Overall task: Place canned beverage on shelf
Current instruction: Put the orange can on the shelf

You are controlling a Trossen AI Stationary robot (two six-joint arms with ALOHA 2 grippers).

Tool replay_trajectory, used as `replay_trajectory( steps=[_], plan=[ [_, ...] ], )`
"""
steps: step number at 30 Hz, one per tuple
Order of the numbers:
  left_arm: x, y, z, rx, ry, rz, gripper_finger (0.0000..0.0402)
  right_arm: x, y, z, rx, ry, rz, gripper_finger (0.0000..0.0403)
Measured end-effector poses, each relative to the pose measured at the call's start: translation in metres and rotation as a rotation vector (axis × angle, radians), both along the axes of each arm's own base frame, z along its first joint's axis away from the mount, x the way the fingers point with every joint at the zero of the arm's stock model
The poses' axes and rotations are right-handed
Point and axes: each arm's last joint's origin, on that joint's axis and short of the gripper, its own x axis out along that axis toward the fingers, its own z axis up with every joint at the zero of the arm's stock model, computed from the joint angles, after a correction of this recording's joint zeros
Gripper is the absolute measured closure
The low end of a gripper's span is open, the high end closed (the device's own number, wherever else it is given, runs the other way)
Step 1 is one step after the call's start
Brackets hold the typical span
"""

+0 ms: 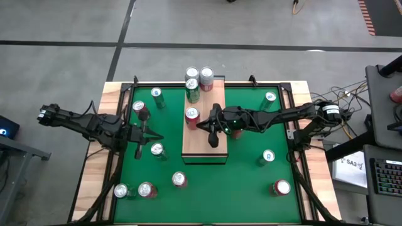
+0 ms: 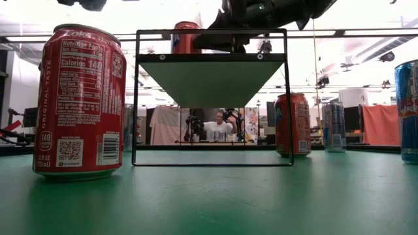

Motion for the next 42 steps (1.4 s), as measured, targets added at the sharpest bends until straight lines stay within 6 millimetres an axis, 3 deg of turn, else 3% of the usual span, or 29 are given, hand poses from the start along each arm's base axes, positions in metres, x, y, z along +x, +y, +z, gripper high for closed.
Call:
replay_trajectory(
  steps=[5, 10, 19, 23, 26, 32, 42],
  plan=[
    [0.0, 0.0, 0.0, 0.04, -0.004, 0.0, 0.0402, 0.0, -0.005, 0.001, -0.019, -0.01, -0.074, 0.0394],
    [0.0, 0.0, 0.0, 0.062, -0.008, -0.004, 0.0402, 0.0, 0.001, 0.001, 0.018, -0.014, 0.046, 0.0394],
    [0.0, 0.0, 0.0, 0.098, -0.007, -0.01, 0.0402, 0.015, 0.001, -0.002, -0.051, -0.144, 0.058, 0.0394],
    [0.0, 0.0, 0.0, 0.107, -0.008, -0.011, 0.0402, 0.018, -0.002, -0.005, -0.104, -0.144, -0.026, 0.0394],
    [0.001, 0.0, 0.0, 0.108, -0.006, -0.011, 0.0402, 0.019, -0.004, -0.002, -0.122, -0.135, -0.105, 0.0394],
    [0.005, 0.0, -0.004, 0.124, 0.016, -0.007, 0.0402, 0.022, -0.002, 0.005, -0.149, -0.109, -0.09, 0.0394],
    [0.031, 0.012, -0.018, 0.122, 0.053, 0.097, 0.0402, 0.027, 0.004, 0.029, -0.132, 0.005, -0.072, 0.0394]
  ],
)
